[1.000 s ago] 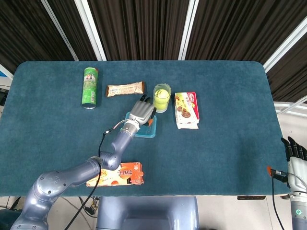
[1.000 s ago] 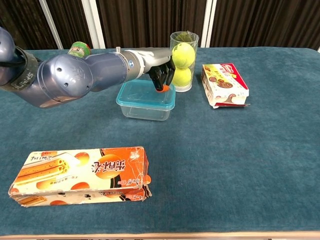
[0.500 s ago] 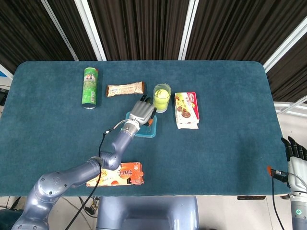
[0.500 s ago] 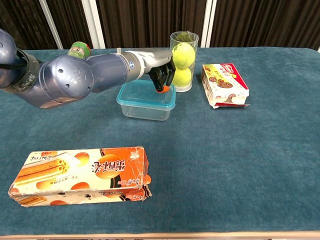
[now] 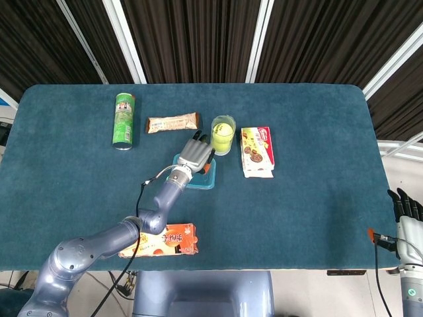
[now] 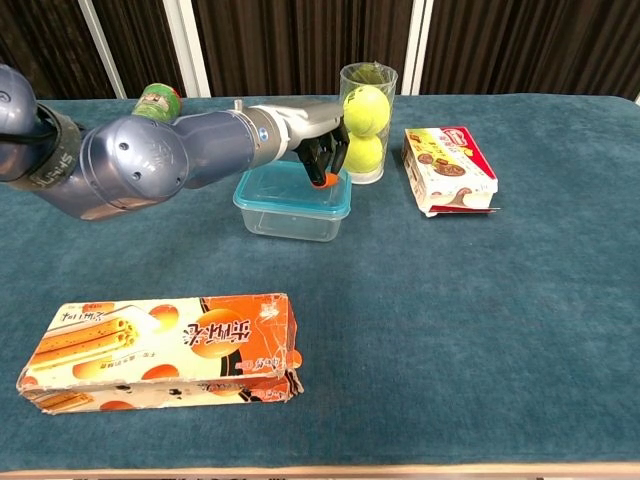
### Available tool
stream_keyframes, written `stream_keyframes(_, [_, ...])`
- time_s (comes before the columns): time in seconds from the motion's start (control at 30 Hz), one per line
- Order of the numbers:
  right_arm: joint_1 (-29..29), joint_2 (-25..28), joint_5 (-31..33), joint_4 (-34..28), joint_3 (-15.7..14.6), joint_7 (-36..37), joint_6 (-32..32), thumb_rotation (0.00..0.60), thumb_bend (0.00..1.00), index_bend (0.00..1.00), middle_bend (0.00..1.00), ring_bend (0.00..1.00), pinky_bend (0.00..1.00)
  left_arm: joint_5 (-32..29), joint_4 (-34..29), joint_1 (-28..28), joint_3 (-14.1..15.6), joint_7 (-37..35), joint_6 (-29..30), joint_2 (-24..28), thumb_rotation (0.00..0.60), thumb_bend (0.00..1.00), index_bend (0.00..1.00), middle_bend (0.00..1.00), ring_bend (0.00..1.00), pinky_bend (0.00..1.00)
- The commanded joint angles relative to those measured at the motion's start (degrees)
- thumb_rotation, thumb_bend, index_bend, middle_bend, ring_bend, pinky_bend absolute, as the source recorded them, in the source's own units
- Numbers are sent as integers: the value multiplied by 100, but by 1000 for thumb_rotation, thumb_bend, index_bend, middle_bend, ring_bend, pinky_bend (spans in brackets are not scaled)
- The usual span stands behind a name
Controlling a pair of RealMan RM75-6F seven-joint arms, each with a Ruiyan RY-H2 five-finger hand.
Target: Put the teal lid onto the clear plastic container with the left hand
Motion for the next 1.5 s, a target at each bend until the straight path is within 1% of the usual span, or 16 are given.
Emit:
stream_keyframes(0.03, [0, 1, -7, -2, -1, -2, 5, 600, 291, 100, 0, 0, 0, 25, -50, 7, -15, 2, 42, 12, 600, 438, 654, 621, 108, 0])
stream_keyframes(0.23, [-3, 1, -29, -4, -6, -4, 18, 600, 292, 100, 0, 0, 0, 126, -363, 39, -42, 71, 273, 160, 600, 438, 654, 620, 108, 0])
stream_keyframes(0.33, [-4, 0, -41, -3, -12, -9, 21, 600, 292, 100, 0, 0, 0, 146, -620, 77, -61, 137, 427, 292, 600, 438, 654, 619, 108, 0])
stream_keyframes(0.43, [-3, -2, -42, -2, -13, -14, 20, 600, 291, 101, 0, 0, 0, 164, -1006, 136, -61, 249, 613, 492, 600, 437, 654, 619, 108, 0])
stream_keyframes(0.7, [-8, -26, -50, 7, -11, -64, 63, 600, 291, 100, 0, 0, 0, 165, -2465, 331, -28, 676, 1197, 1264, 600, 437, 654, 617, 108, 0])
stream_keyframes(0.73, [-7, -27, -57, 3, -17, -70, 60, 600, 292, 100, 0, 0, 0, 244, -2816, 379, -42, 705, 1338, 1445, 600, 438, 654, 617, 108, 0])
stream_keyframes(0.83, [-13, -30, -57, 0, -16, -78, 74, 600, 292, 100, 0, 0, 0, 310, -3514, 512, 55, 801, 1504, 1799, 600, 438, 654, 617, 108, 0])
stream_keyframes(0.97, [-16, -32, -53, 1, -9, -82, 87, 600, 291, 100, 0, 0, 0, 398, -4002, 616, 247, 875, 1581, 2007, 600, 438, 654, 616, 108, 0])
stream_keyframes(1.13, [-21, -31, -61, -3, -14, -87, 93, 600, 292, 100, 0, 0, 0, 580, -4188, 690, 492, 866, 1578, 2026, 600, 437, 654, 616, 108, 0])
stream_keyframes(1.27, [-31, -29, -45, -11, -5, -69, 103, 600, 292, 100, 0, 0, 0, 803, -3995, 723, 624, 823, 1624, 1901, 600, 437, 654, 616, 108, 0])
stream_keyframes(1.5, [-31, -23, -18, -12, 4, -71, 92, 600, 292, 101, 0, 0, 0, 924, -3633, 768, 691, 527, 1446, 1715, 600, 437, 655, 616, 108, 0])
